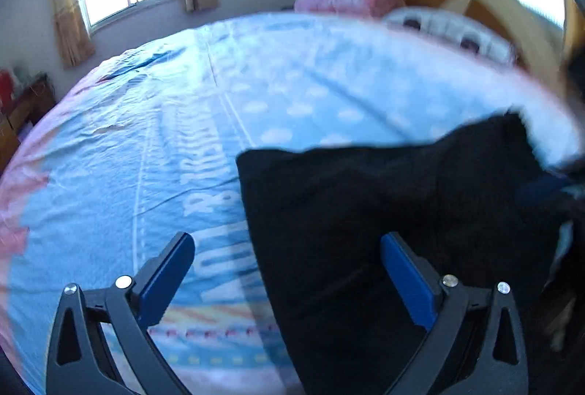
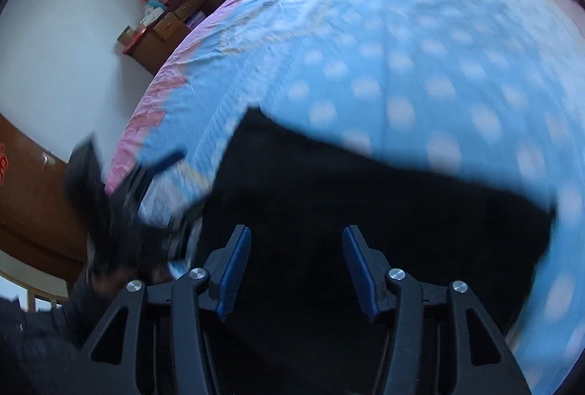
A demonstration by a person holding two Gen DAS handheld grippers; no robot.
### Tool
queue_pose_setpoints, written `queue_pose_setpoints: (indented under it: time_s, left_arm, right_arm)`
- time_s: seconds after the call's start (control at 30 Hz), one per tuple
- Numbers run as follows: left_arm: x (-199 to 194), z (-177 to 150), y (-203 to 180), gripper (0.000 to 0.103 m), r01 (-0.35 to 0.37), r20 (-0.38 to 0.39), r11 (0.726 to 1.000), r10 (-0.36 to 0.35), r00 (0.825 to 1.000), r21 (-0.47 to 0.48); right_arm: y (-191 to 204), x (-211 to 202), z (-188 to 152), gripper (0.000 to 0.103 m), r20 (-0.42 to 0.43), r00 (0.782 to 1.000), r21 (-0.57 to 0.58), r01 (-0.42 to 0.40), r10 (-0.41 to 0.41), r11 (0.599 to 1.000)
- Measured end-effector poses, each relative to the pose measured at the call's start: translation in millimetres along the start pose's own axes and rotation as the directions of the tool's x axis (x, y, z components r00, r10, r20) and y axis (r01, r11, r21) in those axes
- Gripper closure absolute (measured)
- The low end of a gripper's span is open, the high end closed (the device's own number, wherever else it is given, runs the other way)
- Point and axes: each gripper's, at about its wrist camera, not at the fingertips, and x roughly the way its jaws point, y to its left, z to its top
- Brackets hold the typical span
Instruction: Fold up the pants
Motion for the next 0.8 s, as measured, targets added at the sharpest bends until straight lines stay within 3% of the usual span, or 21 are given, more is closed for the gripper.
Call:
queue_pose_setpoints:
  time_s: [0.13,0.23,0.3,0.37,0.5,0.63,0.8]
  left_arm:
    - [14,3,1,0.000,0.039,-0.032,0.999,-0.040,0.999,-0.026]
    - [5,4,8,0.000,0.053,-0.059,0.996,-0.057,0.997,-0.073]
    - [-19,8,-1,0.000,0.035,0.012,0.998,-0.035,0.999,-0.054]
    - [-37,17,-9,0.000,0.021,0.067,0.999,-0.019,0.998,-0.030]
    - [-34,33,-27,0.000,0.045,0.071,0.999,-0.046,0.996,0.015]
    - [-11,41,-45,0.000,0.037,0.026,0.996,-0.039,0.999,0.077]
    - [4,41,-54,0.000,0.037,-0.021,0.994,-0.035,0.999,0.100]
  right_arm:
    - [-38,7,-45,0.049,0.015,0.999,0.120,0.046,-0.048,0.992]
    - [-56,-4,-57,0.050,0.087,0.996,0.161,-0.006,-0.008,0.987]
    - [-56,-21,-62,0.049,0.144,0.989,0.188,-0.059,0.031,0.980]
    - [-55,-42,-68,0.049,0.221,0.975,0.184,-0.052,0.010,0.982]
    - [-65,-74,-90,0.049,0.302,0.951,0.231,-0.007,-0.065,0.973]
    - [-84,-82,-109,0.049,0.296,0.947,0.262,0.043,-0.123,0.964]
    - [-74,-77,-116,0.049,0.304,0.945,0.167,0.074,-0.123,0.983]
